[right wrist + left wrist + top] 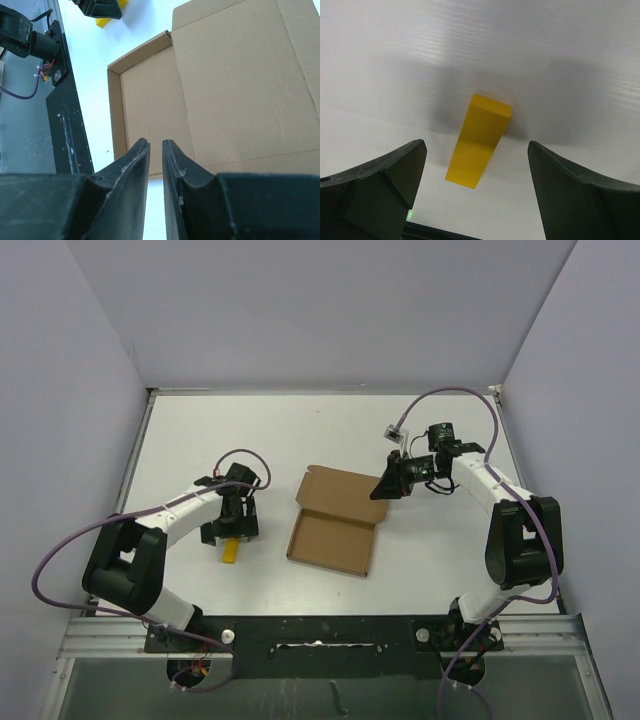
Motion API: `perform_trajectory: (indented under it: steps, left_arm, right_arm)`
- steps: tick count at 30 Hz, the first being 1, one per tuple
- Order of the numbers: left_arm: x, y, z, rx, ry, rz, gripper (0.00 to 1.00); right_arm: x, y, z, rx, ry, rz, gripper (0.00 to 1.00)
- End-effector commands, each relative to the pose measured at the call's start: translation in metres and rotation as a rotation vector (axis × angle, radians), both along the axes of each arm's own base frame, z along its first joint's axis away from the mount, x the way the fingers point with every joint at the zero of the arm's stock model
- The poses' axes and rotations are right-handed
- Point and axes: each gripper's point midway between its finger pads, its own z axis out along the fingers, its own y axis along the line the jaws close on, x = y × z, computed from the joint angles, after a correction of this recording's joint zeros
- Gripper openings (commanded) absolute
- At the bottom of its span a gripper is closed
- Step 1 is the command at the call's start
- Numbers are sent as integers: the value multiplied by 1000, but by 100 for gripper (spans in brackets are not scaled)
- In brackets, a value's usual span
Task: Fold the paper box
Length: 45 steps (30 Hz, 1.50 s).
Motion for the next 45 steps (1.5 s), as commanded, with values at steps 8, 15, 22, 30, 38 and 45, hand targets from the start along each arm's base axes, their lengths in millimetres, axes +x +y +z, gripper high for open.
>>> perform_trajectory:
  steps: [8,15,22,30,38,45]
  left_arm:
    - [9,-6,-6,-84,-18,68,70]
    - [8,-7,-15,-110,-5,82,59]
    - [6,-13,-17,-158,-16,87,37]
    - [10,-55,6,-385,-123,10,17]
    - [6,-146,76,-664,-349,-233,14]
    - [-11,-230,90,-867,-421,-132,12]
  right_arm:
    - [6,0,24,47,-73,9,19]
    - [6,-1,24,52,-67,4,19]
    - [7,-2,25,54,-70,1,19]
    - [8,-4,26,57,-75,0,19]
    - [11,-10,28,64,-83,-16,19]
    - [17,-21,25,66,-71,-56,19]
